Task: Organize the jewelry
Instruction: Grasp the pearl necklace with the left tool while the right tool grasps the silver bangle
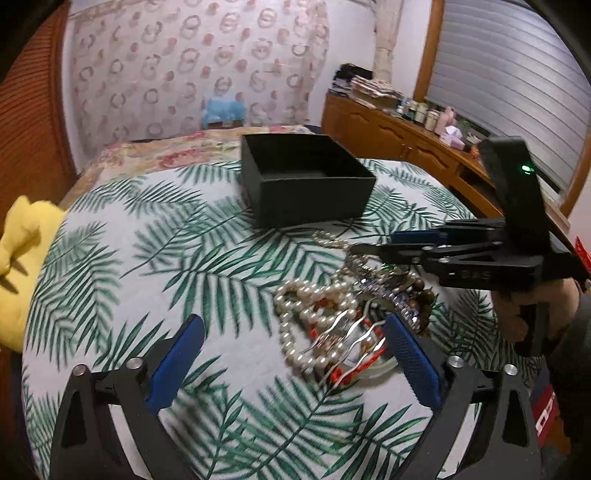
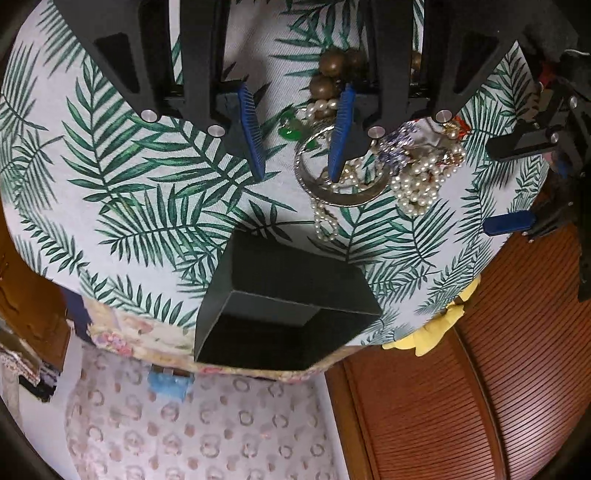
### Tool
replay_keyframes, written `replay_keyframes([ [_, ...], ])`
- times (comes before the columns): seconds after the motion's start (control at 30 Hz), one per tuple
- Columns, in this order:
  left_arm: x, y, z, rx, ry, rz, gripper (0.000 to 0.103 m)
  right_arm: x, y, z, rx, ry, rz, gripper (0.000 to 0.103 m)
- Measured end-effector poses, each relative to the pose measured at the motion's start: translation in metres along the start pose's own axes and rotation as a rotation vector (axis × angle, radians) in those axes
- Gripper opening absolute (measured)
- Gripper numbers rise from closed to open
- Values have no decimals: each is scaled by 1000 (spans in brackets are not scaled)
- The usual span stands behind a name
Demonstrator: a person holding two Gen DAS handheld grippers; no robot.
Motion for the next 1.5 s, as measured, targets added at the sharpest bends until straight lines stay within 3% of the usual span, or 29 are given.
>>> replay_keyframes([
  [0.13, -8, 13, 3, 46, 22, -23, 68, -3, 8, 1, -7, -12, -28, 35],
  [0.17, -9, 14, 4, 52, 25, -27, 59, -3, 9, 0, -8, -17, -31, 25],
  [0.27, -13, 19, 4, 52, 32, -31, 47, -4, 10, 0, -12, -22, -31, 8],
  [0.7, -11, 42, 19, 94, 116, -82, 44, -9, -10, 16, 11, 0, 46, 6],
  [0.8, -15, 44, 18, 106, 104, -75, 36, -7, -13, 16, 4, 0, 52, 6],
  [0.9, -17, 43, 18, 119, 96, -63, 17, -6, -15, 14, -3, -1, 57, 6],
  [1.0, -19, 41, 17, 120, 80, -50, 13, -5, -15, 14, -6, -1, 59, 6],
  [1.37, -15, 28, 2, 111, 48, -31, 13, 0, -13, 14, 6, -4, 56, 5],
  [1.5, -21, 16, -6, 86, 28, 10, 13, -2, -14, 10, -3, -8, 64, 0],
])
Point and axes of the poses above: each gripper's, at about its wrist camera, not at the fingertips, and y roughly the way its jaws point, z to its right, x to its underside, the point moved 9 cm from there along y, roughly the way its jaws point, and after that the axes turned 12 degrees about y, right-handed, at the moved point
